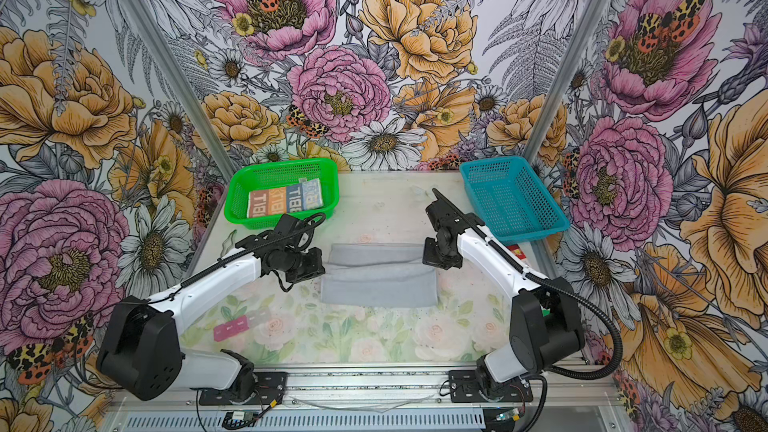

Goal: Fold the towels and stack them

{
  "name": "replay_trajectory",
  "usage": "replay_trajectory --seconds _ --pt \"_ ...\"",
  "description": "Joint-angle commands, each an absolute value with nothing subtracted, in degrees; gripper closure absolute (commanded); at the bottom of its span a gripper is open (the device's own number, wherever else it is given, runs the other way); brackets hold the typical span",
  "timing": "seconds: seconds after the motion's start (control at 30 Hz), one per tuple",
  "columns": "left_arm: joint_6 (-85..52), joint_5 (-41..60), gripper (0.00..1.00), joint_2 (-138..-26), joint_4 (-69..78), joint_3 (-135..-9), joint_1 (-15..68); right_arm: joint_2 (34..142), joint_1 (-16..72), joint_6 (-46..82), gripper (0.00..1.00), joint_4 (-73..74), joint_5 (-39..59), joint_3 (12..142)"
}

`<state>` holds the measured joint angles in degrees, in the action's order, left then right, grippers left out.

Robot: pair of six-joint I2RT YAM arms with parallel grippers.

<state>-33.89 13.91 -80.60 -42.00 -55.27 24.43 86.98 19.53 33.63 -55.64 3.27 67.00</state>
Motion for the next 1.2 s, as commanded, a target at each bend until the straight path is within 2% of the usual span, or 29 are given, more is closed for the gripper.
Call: replay_trajectory --seconds 0.0,0.27,0.6,0.77,0.8,0.83,0.87,0.97,1.1,1.17 --pt "-29.6 15.44 1.0 -84.16 -38.84 -59.41 23.01 89.09 18.14 30.39 1.0 -53.77 3.79 69.81" --pt "-27.43 15.04 1.0 -91.91 -38.08 -66.66 21.99 94.43 15.62 28.66 1.0 -52.18 5.27 72.06" --pt "-27.43 15.82 1.0 -98.57 -34.61 -70.01 20.01 101.42 14.52 27.08 1.0 -50.65 7.29 76.3" --pt "-26.33 15.38 0.87 -100.54 -33.67 -73.99 19.89 103.21 14.16 26.57 1.0 -50.76 7.43 78.68" --pt "-26.07 15.3 0.84 -100.75 -33.74 -74.94 19.89 103.36 14.12 26.39 0.97 -50.88 7.48 79.07" --pt "-25.89 14.69 0.79 -100.89 -33.74 -75.95 19.99 103.29 13.99 26.3 0.88 -50.82 7.49 79.48" --pt "-25.89 14.35 0.75 -100.98 -33.72 -76.78 19.95 103.05 13.98 26.26 0.85 -50.81 7.5 79.77" --pt "-25.47 11.72 0.73 -100.56 -33.74 -78.61 20.34 100.51 14.19 25.72 0.72 -50.81 6.93 80.33" --pt "-23.35 5.06 0.72 -96.42 -33.63 -76.62 22.65 93.32 15.76 24.39 0.64 -50.79 3.0 78.3" --pt "-22.68 5.08 0.7 -94.31 -33.13 -73.82 23.48 91.08 15.78 23.92 0.61 -50.76 2.62 76.26"
